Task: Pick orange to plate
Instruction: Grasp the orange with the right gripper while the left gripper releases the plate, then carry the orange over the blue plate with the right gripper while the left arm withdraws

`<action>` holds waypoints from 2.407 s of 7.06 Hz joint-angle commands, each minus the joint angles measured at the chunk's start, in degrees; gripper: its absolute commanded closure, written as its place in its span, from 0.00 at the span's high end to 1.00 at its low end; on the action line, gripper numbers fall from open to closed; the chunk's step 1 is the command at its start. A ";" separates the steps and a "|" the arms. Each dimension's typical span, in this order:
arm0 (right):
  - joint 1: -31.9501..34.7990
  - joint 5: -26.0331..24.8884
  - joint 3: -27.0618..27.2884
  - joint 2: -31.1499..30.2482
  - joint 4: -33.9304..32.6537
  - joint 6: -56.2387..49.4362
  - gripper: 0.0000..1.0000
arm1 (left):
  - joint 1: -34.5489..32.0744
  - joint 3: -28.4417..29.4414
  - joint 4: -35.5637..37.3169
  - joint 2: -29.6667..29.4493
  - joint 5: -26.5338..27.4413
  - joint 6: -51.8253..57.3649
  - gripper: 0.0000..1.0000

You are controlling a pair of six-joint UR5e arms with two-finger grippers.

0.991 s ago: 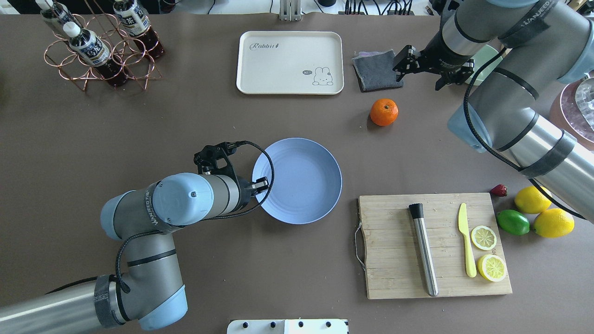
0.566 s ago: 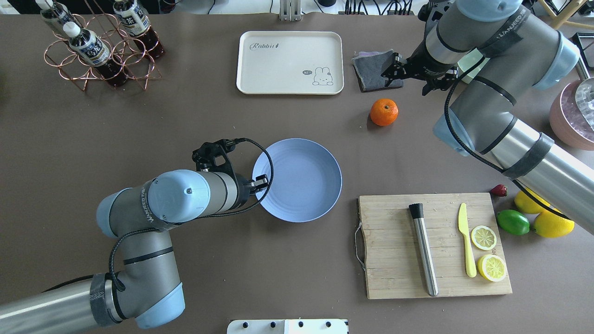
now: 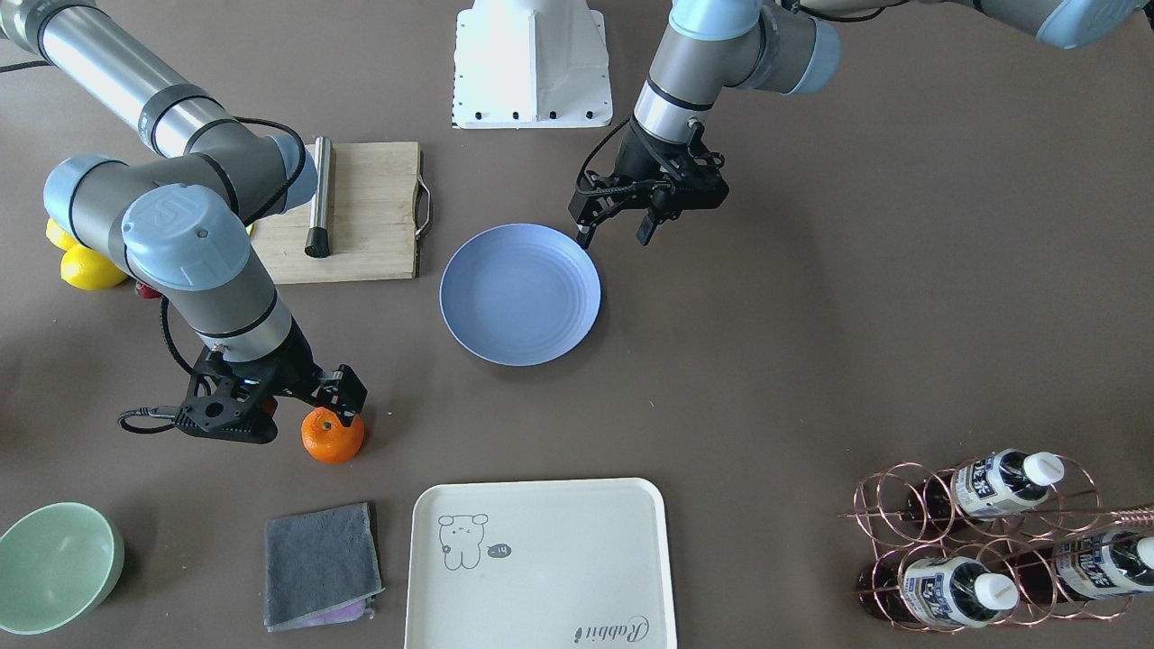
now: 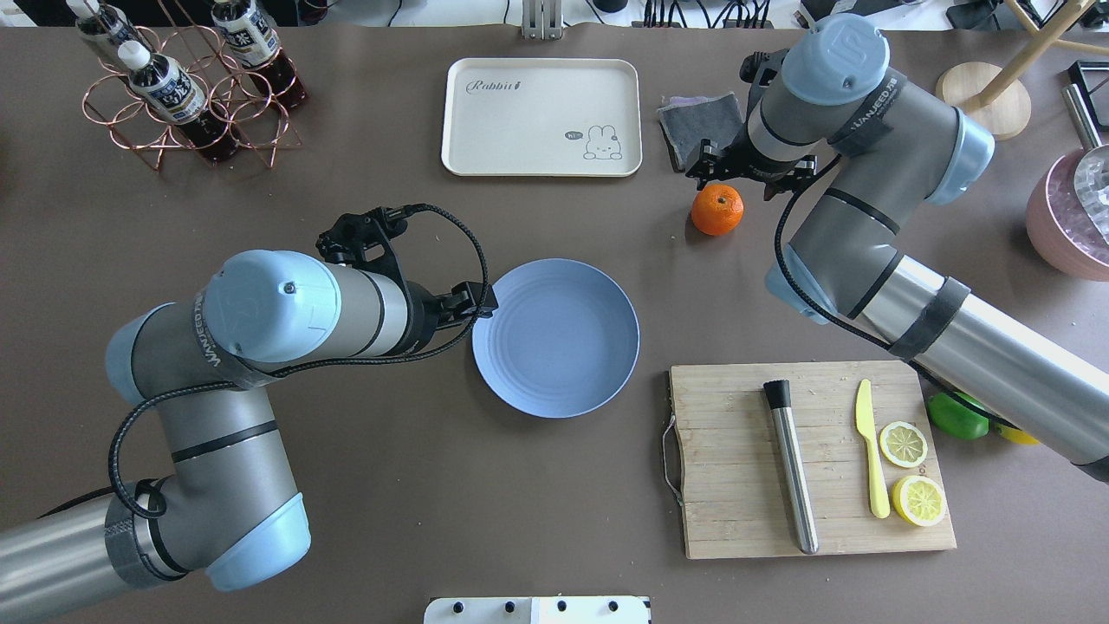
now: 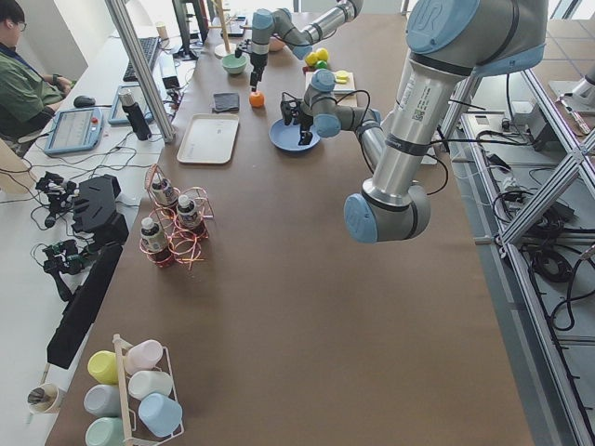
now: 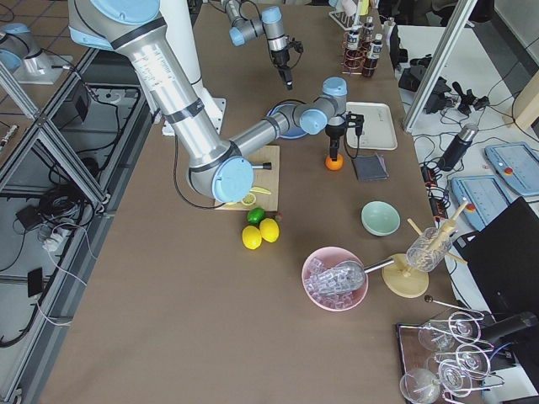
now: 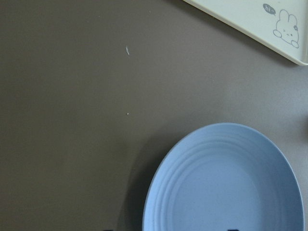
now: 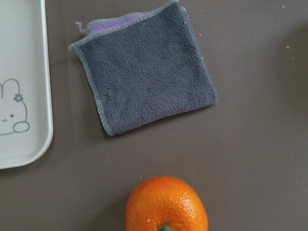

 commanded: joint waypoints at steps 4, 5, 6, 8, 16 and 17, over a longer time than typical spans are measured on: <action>-3.72 -3.48 -8.09 0.37 7.83 0.07 1.00 | -4.47 -3.93 2.04 -0.01 -5.53 0.32 0.98; -3.99 -3.39 -7.31 -0.08 7.92 0.94 0.38 | -6.41 -3.67 2.05 0.51 -7.40 0.49 0.98; -3.47 -2.61 -4.95 0.00 7.48 0.86 0.00 | -7.73 -3.76 2.05 1.04 -8.99 2.23 0.98; -2.33 -0.24 6.60 1.57 -4.56 1.21 0.00 | -10.19 -3.93 2.05 2.88 -9.35 6.37 0.98; -25.96 -21.66 9.87 7.12 -8.02 16.77 0.00 | -27.60 -2.53 -9.20 23.37 -13.04 45.93 0.98; -26.23 -21.93 8.10 7.21 -6.77 16.68 0.00 | -27.87 -2.35 -9.20 24.41 -13.04 46.11 0.98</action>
